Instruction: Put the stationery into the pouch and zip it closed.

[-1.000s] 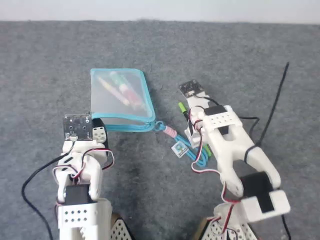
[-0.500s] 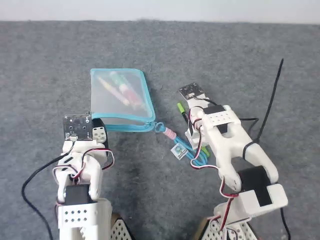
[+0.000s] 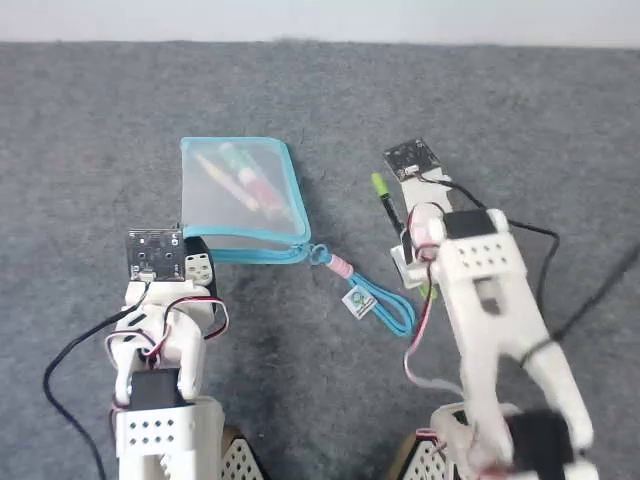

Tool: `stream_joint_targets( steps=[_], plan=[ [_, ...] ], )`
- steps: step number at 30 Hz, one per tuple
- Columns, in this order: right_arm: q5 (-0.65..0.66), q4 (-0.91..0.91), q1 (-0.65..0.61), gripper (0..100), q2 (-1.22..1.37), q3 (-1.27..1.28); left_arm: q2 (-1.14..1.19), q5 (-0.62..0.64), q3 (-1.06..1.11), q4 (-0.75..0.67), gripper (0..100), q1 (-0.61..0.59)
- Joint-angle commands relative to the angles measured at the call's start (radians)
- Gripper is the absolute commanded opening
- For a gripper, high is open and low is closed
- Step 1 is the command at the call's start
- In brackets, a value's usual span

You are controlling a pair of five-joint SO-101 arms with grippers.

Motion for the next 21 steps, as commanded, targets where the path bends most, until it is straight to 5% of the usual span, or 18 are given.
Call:
stream_joint_targets(
  steps=[1,13,21],
  plan=[
    [0.118,0.159,-0.094,0.6,-0.239,-0.044,-0.029,0.006,-0.025,-0.035,1,0.008],
    [0.319,0.406,-0.338,0.6,-0.536,-0.04,-0.028,0.006,-0.025,-0.035,1,0.008],
    [0.244,0.305,-0.441,0.6,-0.456,0.031,-0.028,0.006,-0.025,-0.035,1,0.008]
  ],
)
